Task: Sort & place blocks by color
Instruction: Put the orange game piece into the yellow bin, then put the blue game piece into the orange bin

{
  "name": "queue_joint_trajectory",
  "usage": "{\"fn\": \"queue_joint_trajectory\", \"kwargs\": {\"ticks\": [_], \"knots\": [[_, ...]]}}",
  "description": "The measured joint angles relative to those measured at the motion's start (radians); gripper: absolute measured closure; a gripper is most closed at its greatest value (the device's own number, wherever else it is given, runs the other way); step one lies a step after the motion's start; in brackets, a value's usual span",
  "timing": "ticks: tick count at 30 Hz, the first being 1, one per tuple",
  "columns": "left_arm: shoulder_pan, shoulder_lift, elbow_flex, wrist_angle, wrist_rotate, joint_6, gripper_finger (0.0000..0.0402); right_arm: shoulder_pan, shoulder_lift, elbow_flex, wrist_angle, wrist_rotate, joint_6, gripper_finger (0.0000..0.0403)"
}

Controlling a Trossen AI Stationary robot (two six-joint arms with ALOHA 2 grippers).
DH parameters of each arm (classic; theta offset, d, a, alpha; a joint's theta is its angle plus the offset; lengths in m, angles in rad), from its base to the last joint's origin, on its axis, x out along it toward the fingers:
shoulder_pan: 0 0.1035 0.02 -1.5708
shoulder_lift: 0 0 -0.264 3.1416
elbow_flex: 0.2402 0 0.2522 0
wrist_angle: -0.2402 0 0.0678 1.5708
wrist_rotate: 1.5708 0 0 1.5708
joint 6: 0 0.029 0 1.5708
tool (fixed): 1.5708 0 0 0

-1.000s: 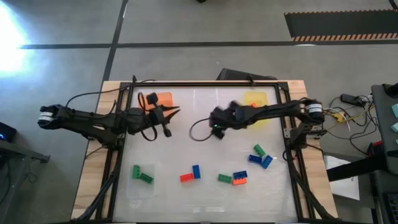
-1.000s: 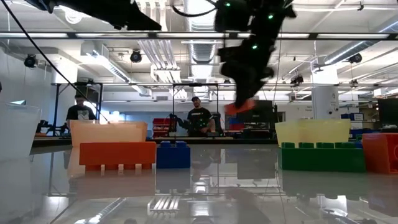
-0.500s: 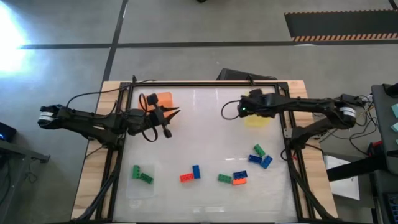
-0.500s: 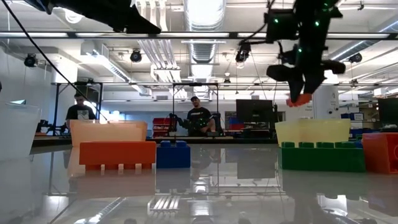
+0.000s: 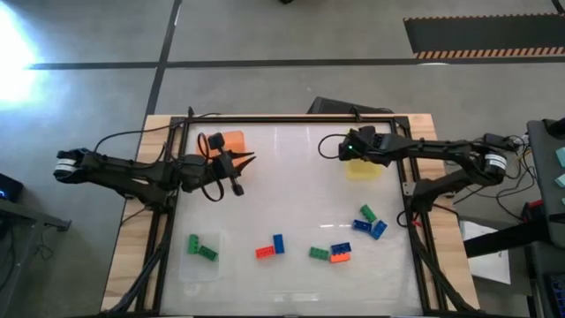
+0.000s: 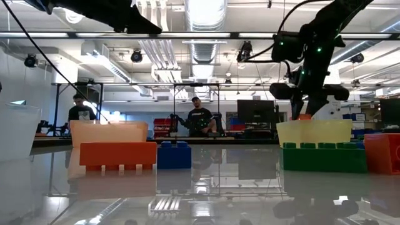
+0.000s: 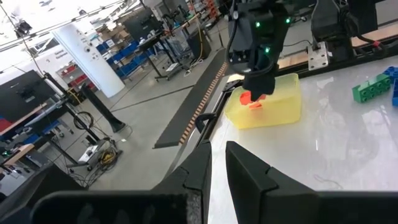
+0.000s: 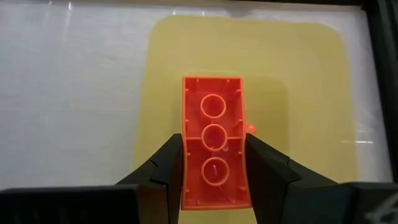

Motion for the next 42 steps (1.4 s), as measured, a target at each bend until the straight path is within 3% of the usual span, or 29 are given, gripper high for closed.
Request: {"fn": "queue_joint_trajectory", "kwargs": {"ticks": [3, 13, 18, 23, 31, 37, 42], "knots": [[0.0, 0.0, 0.0, -0.001, 0.0, 0.0, 0.0371, 0.0, 0.034, 0.0, 0.024, 0.001, -0.007, 0.0281], [0.0, 0.0, 0.0, -0.002, 0.0, -0.003, 0.0371, 0.001, 0.105, 0.0, 0.041, 0.007, -0.008, 0.0197], [0.0, 0.0, -0.002, -0.003, 0.0, -0.007, 0.0371, 0.001, 0.076, 0.0, 0.041, -0.004, -0.015, 0.0186], [0.0, 0.005, -0.002, -0.002, 0.0, -0.009, 0.0371, 0.012, 0.006, 0.006, 0.038, -0.095, -0.043, 0.0185], [0.0, 0.032, -0.001, -0.002, 0.0, -0.008, 0.0371, 0.134, -0.084, 0.076, 0.032, -0.186, -0.105, 0.0184], [0.0, 0.032, -0.001, -0.001, 0.0, -0.008, 0.0371, 0.241, -0.081, 0.194, -0.125, -0.192, -0.116, 0.0184], [0.0, 0.032, -0.001, 0.0, 0.001, -0.008, 0.0371, 0.336, -0.052, 0.263, -0.184, -0.362, -0.222, 0.0184]]}}
